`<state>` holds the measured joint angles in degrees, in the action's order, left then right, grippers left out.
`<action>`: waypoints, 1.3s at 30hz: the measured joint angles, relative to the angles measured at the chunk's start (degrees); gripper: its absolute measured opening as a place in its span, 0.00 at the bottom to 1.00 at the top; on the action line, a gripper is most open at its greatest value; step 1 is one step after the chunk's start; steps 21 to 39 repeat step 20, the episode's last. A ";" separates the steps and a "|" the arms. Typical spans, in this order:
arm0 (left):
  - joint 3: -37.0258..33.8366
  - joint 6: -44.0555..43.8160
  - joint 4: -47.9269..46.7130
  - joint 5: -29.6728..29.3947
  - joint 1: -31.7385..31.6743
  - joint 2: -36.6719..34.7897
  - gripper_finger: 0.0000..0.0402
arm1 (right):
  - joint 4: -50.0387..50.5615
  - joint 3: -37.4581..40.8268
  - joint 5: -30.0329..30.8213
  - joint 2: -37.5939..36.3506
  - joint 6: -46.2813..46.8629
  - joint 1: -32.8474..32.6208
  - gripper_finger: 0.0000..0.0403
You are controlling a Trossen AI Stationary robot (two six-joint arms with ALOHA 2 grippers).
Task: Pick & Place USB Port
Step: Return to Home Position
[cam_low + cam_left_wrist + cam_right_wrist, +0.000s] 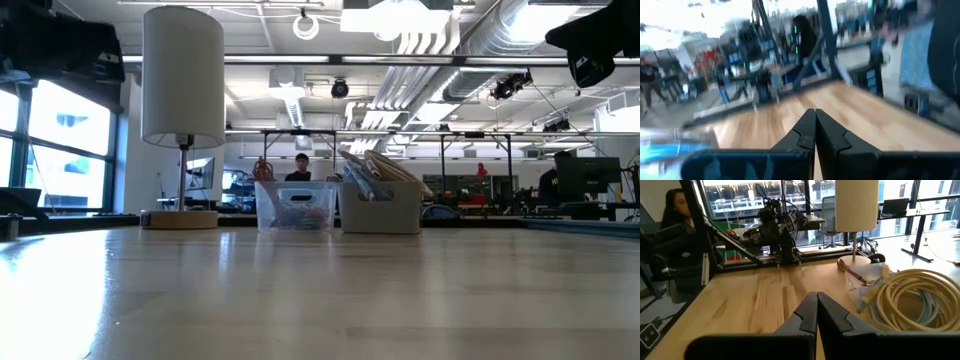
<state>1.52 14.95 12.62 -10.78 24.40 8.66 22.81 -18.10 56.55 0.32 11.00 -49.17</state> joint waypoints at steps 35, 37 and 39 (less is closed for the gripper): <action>-0.78 4.21 -0.85 -1.78 -0.02 -0.32 0.00 | -12.64 13.40 -5.74 -0.09 -4.93 9.75 0.00; -0.78 4.21 -0.85 -1.78 -0.02 -0.32 0.00 | -12.64 13.40 -5.74 -0.09 -4.93 9.75 0.00; -0.78 4.21 -0.85 -1.78 -0.02 -0.32 0.00 | -12.64 13.40 -5.74 -0.09 -4.93 9.75 0.00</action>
